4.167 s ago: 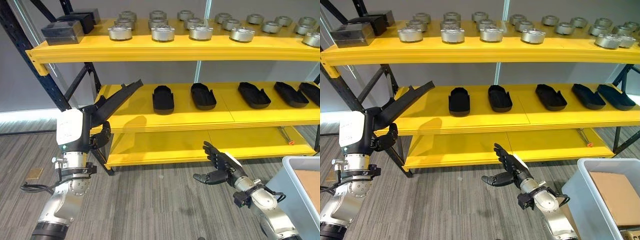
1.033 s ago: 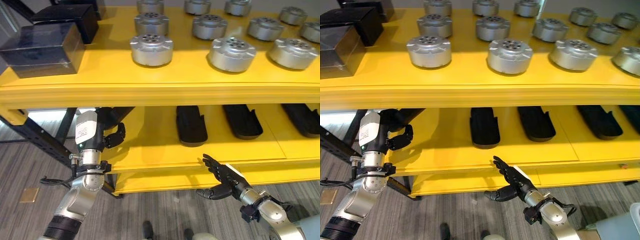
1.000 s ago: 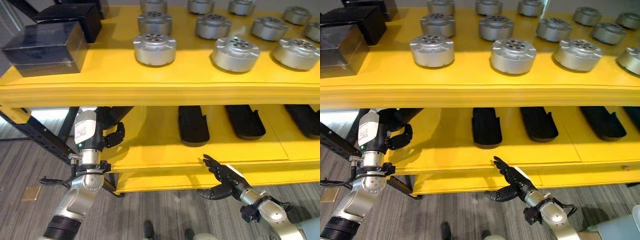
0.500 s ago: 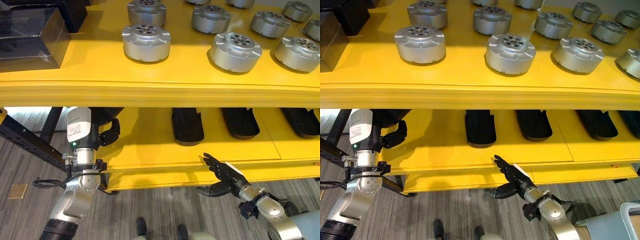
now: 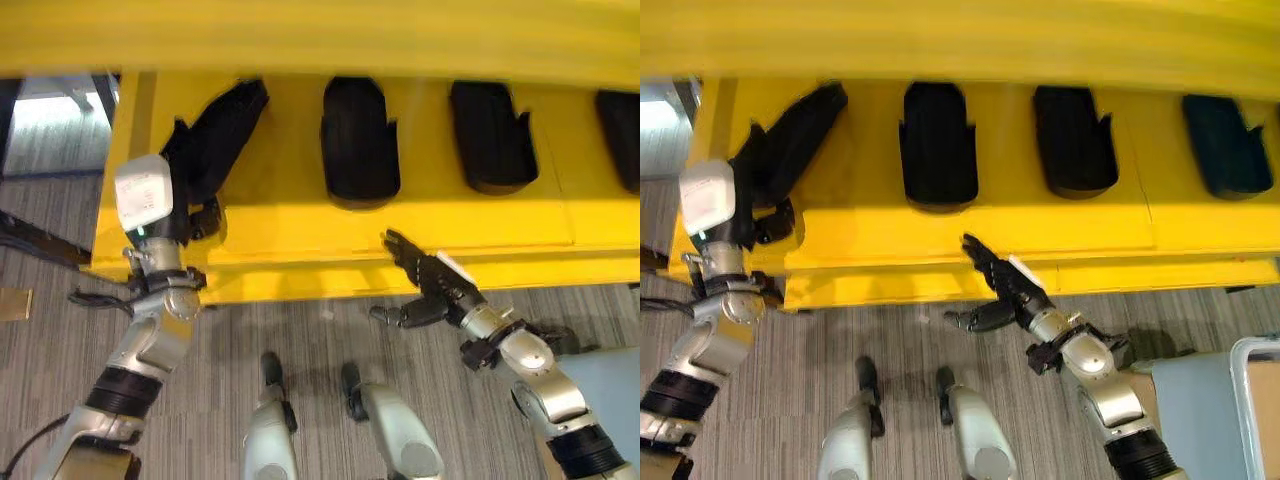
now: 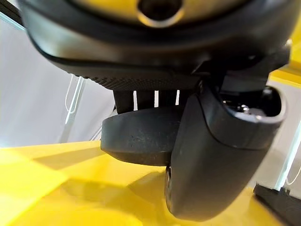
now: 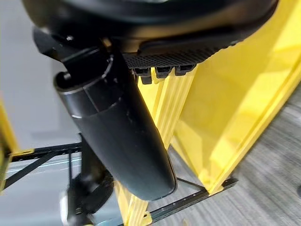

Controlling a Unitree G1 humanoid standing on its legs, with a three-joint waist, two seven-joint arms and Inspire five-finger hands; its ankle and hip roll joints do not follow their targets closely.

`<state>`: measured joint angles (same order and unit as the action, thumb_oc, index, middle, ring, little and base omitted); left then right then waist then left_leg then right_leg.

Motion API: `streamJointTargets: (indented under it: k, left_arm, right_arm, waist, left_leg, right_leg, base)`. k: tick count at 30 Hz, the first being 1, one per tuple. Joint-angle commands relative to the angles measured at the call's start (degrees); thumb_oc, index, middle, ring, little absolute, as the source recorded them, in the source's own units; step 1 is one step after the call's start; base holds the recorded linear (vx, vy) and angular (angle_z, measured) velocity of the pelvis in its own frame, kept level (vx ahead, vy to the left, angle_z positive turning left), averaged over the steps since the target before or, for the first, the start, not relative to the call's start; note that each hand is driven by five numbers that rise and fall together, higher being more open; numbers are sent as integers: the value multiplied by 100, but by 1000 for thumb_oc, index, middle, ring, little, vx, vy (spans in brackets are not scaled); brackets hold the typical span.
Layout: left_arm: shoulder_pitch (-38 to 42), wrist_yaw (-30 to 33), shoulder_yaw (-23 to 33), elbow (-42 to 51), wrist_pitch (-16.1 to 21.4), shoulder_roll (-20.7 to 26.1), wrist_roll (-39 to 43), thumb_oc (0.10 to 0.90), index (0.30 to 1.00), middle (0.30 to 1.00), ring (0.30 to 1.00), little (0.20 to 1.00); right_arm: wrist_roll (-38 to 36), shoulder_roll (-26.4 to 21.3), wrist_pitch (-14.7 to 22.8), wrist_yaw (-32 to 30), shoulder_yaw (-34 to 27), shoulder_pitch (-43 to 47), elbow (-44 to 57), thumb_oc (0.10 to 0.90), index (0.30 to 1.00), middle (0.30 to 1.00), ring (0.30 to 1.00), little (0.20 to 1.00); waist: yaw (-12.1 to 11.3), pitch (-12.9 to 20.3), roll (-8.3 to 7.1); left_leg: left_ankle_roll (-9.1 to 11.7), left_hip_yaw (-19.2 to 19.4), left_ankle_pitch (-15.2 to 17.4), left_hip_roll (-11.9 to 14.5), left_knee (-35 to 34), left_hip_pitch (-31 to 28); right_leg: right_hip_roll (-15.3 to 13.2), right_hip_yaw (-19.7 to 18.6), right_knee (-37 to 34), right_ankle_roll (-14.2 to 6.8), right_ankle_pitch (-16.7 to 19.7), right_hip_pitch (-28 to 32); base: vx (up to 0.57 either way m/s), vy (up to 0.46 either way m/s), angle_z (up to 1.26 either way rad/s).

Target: Move parts from the plastic box to the shelf.

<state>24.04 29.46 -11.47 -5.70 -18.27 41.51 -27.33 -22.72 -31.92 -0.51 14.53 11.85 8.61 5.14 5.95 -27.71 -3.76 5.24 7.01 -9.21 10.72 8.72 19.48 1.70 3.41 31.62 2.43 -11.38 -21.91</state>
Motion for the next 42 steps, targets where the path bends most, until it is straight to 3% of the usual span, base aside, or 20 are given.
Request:
streamJointTargets:
  k: [1, 13, 20, 23, 28, 31, 34, 42]
  left_arm:
    - [561, 577, 2, 240, -112, 93, -349, 400, 300, 300, 300, 300]
    - [891, 138, -190, 79, -781, -9, -632, 400, 300, 300, 300, 300]
    - [1201, 60, -311, -267, -937, -26, -471, 400, 300, 300, 300, 300]
    - [1555, 156, -450, -720, -1048, -35, -208, 400, 300, 300, 300, 300]
    - [2145, 258, -607, -1518, -791, -92, 324, 400, 300, 300, 300, 300]
    - [2518, 323, -718, -1915, -904, -124, 434, 400, 300, 300, 300, 300]
    - [3067, 614, -890, -2683, -683, -46, 750, 400, 300, 300, 300, 300]
    - [3765, 577, -1248, -3731, -917, -177, 1116, 400, 300, 300, 300, 300]
  right_arm:
    - [-335, -204, 94, 21, 159, -137, 242, 900, 1000, 1000, 1000, 1000]
    - [-302, -253, -43, -35, 145, 164, 402, 900, 1000, 1000, 1000, 1000]
    - [-305, -307, -166, 6, 185, 260, 469, 900, 1000, 1000, 1000, 1000]
    - [-296, -304, -209, 114, 207, 322, 445, 900, 1000, 1000, 1000, 1000]
    - [-292, -331, -335, 184, 275, 418, 460, 900, 1000, 1000, 1000, 1000]
    - [-294, -375, -413, 272, 276, 478, 475, 900, 1000, 1000, 1000, 1000]
    - [-310, -445, -501, 381, 346, 597, 478, 900, 1000, 1000, 1000, 1000]
    - [-326, -508, -579, 487, 583, 862, 450, 900, 1000, 1000, 1000, 1000]
  waist:
    - [35, 427, 96]
    - [36, 120, 81]
    - [121, 97, 26]
    - [202, 125, -4]
    - [317, 162, -41]
    - [415, 197, -53]
    - [565, 232, -76]
    - [805, 215, -119]
  left_leg:
    - [113, -347, 442, 302, 422, 87]
    - [58, -329, 595, 236, 863, 573]
    - [35, -265, 652, 201, 898, 588]
    - [37, -236, 670, 209, 925, 582]
    - [36, -166, 676, 247, 943, 564]
    - [31, -108, 692, 259, 949, 539]
    - [41, -3, 713, 299, 1006, 524]
    - [38, 175, 747, 327, 1028, 496]
  right_leg:
    - [-282, 352, 122, -382, -146, -19]
    - [-378, 369, 618, -326, -271, -561]
    - [-381, 296, 789, -309, -383, -633]
    - [-362, 265, 807, -300, -389, -640]
    - [-341, 230, 828, -289, -374, -670]
    - [-335, 183, 846, -277, -374, -694]
    - [-337, 104, 924, -267, -378, -767]
    - [-336, -39, 994, -247, -395, -892]
  base:
    - [-163, 8, 8]
    - [-62, 11, 0]
    - [5, 2, 0]
    - [28, 13, 1]
    - [7, 6, 0]
    - [34, 44, -1]
    - [31, 70, -11]
    - [2, 56, -8]
